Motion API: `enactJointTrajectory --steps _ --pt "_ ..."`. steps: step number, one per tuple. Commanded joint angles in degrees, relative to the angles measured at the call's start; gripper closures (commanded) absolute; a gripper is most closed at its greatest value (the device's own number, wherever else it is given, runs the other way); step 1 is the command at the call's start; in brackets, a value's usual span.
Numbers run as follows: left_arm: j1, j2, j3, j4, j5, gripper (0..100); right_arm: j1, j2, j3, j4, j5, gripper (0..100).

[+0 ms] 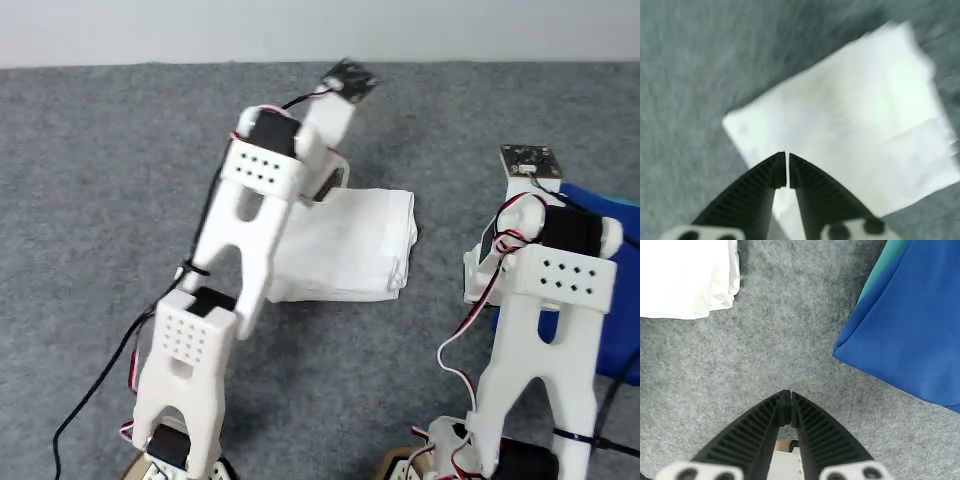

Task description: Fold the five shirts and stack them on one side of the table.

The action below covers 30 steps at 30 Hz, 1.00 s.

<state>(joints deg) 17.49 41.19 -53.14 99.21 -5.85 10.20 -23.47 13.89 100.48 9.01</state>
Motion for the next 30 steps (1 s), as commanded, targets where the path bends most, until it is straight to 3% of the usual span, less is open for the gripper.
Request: enactJointTrajectory --steps 1,8,20,30 --pt "-1.7 -9.9 10.2 1.6 -0.7 99 0.7 -1.8 -0.3 0.3 0.3 98.9" --pt "-3.7 -19.3 33.5 -3.2 -2.2 99 0.5 -1.7 -0.3 0.2 0.3 98.9" --pt "-1.7 -20.0 54.8 -12.0 -2.0 99 0.6 -1.7 -0.3 0.1 0.4 98.9" --pt "-2.9 -25.3 53.0 -9.8 -2.0 99 0.3 -1.7 -0.3 -1.5 0.3 98.9"
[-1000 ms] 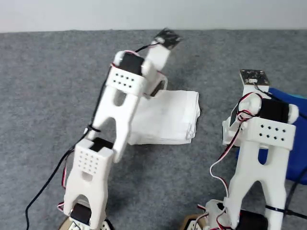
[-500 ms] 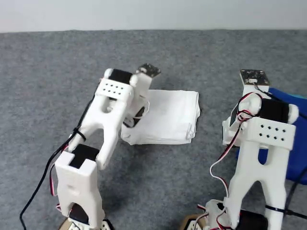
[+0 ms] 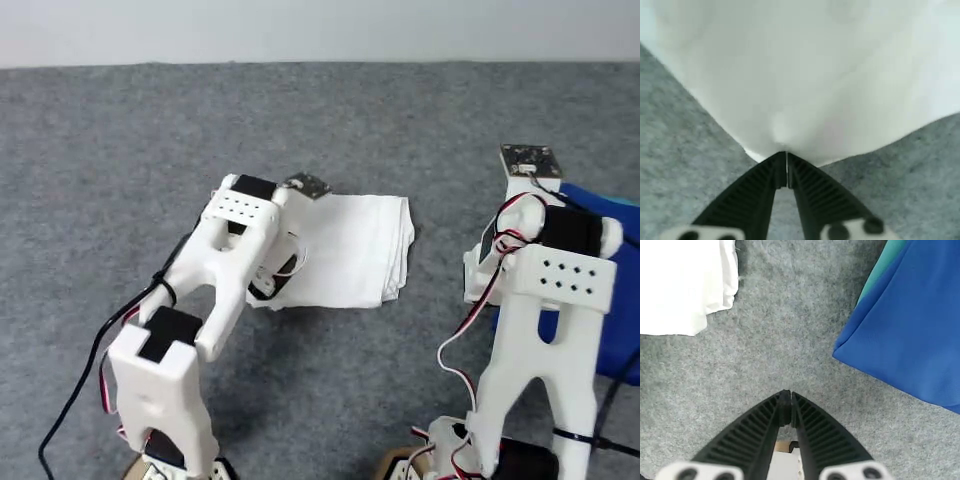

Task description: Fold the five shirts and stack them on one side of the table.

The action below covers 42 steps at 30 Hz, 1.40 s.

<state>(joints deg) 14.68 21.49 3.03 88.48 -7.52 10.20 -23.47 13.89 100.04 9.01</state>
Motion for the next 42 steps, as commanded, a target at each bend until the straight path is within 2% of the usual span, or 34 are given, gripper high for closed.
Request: enactJointTrajectory --steps 1,7,15,19,23,26,32,38,40,42 --pt "0.0 -6.9 -3.9 1.1 -0.3 99 0.2 -1.7 -0.3 -1.6 0.3 98.9" --pt "-2.2 -14.0 -7.4 5.5 -0.3 99 -2.7 -1.6 -0.3 -5.1 -1.2 98.9" --pt "-16.1 -24.4 -7.3 10.8 -1.1 99 -16.0 7.1 -0.4 -12.4 -13.0 97.8" --pt "-25.1 -27.7 -7.2 12.0 -5.5 99 -21.3 15.2 -1.8 -14.7 -19.3 85.8" --pt "-34.0 -29.2 -7.2 12.0 -8.2 99 -24.0 23.2 -7.6 -16.3 -21.7 71.9" --pt "-38.9 -29.5 -7.2 12.0 -10.5 99 -25.4 29.4 -12.4 -18.3 -24.3 67.5" --pt "-43.6 -29.5 -7.2 12.0 -12.4 99 -26.6 42.9 -20.1 -23.0 -29.1 67.5" --pt "-43.6 -29.2 -7.2 12.0 -12.4 99 -27.3 54.7 -27.6 -24.8 -30.7 68.6" --pt "-43.6 -29.2 -7.2 12.0 -12.4 99 -27.2 58.2 -29.7 -24.6 -30.5 73.1" --pt "-43.6 -29.2 -7.2 12.0 -12.4 99 -27.0 60.4 -31.1 -24.1 -30.3 82.7"
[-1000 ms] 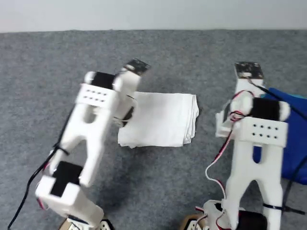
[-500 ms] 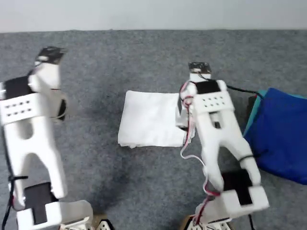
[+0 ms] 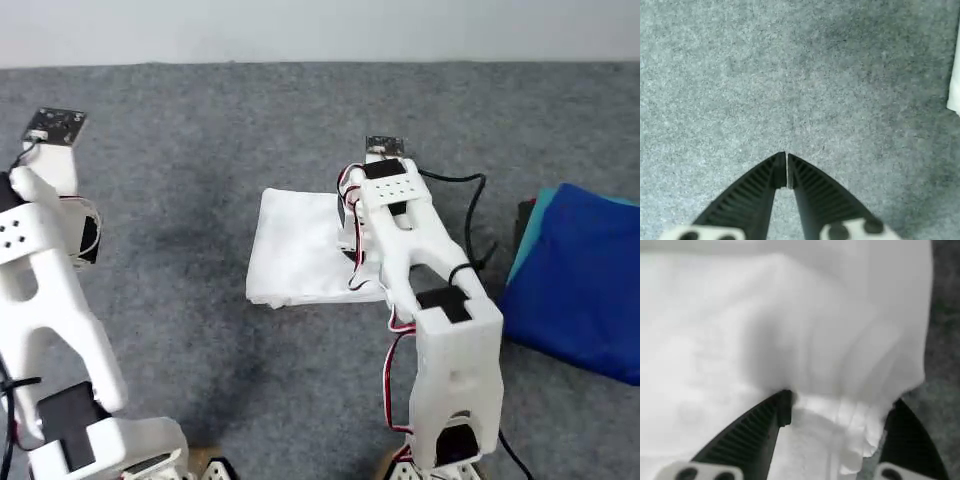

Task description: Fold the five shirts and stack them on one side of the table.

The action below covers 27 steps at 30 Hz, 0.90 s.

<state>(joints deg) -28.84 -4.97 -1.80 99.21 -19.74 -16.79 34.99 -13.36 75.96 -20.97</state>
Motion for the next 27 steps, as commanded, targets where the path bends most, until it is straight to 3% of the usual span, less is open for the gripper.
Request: enactJointTrajectory --steps 1,3,8,10,18,21,24,27 --pt "-0.1 -2.6 -2.3 1.3 -0.2 99 0.1 2.2 -4.4 0.5 -0.3 89.0" --pt "-0.1 -2.6 -2.3 1.3 -0.2 99 0.3 2.0 -4.4 0.8 1.2 99.8" --pt "-0.1 -2.6 -2.3 1.3 -0.2 99 3.6 -0.7 -4.5 1.2 9.6 99.1" --pt "-0.1 -2.6 -2.3 1.3 -0.2 99 6.0 -2.3 -4.5 1.2 18.2 98.9" --pt "0.0 -2.5 -2.3 1.3 -0.3 99 17.1 -2.9 -7.5 -2.9 69.8 99.0" --pt "0.0 -2.5 -2.3 1.2 -0.3 99 18.2 -2.3 -11.1 -5.8 85.2 99.0" --pt "0.0 -2.5 -2.3 1.2 -0.3 99 16.7 -1.5 -13.7 -8.7 92.4 99.0" --pt "0.0 -2.5 -2.3 1.2 -0.3 99 14.8 0.2 -13.7 -11.6 94.4 99.0"
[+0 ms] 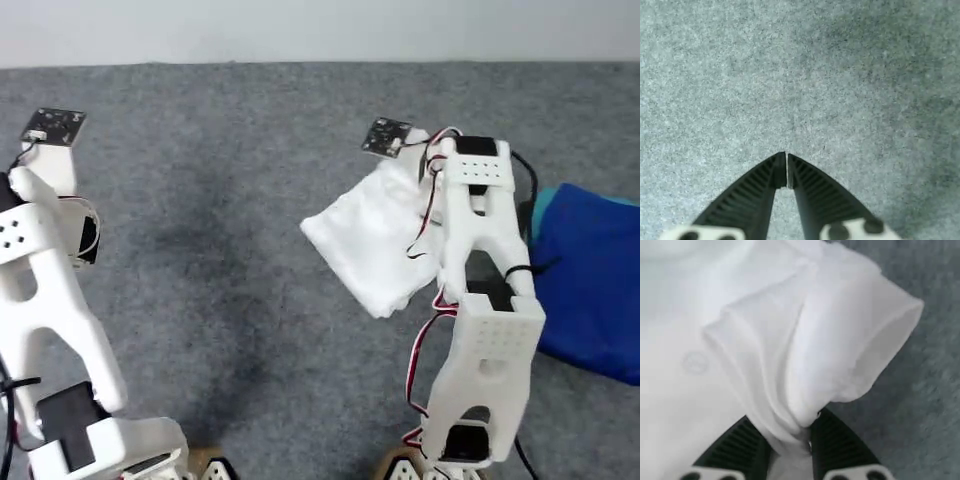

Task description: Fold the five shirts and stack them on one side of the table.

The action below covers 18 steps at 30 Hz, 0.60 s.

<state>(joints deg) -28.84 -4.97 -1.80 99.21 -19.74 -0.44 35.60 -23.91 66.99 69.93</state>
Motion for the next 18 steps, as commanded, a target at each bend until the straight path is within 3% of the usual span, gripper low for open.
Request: enactJointTrajectory --steps 1,4,8,11,18 --pt "0.0 -2.5 -2.3 1.2 -0.3 99 -1.9 0.6 -3.2 -3.7 3.6 99.0" --pt "0.0 -2.5 -2.3 1.3 -0.3 99 -2.2 1.2 -3.8 -6.5 3.4 98.0" --pt "0.0 -2.5 -2.3 1.3 -0.3 99 -2.1 -0.7 -3.9 -7.0 -0.3 82.0" --pt "0.0 -2.5 -2.3 1.3 -0.3 99 -2.2 -3.8 -3.9 -6.1 -12.9 73.3" --pt "0.1 -2.5 -2.3 1.2 -0.3 99 -3.5 -9.5 -3.9 2.0 -38.6 72.6"
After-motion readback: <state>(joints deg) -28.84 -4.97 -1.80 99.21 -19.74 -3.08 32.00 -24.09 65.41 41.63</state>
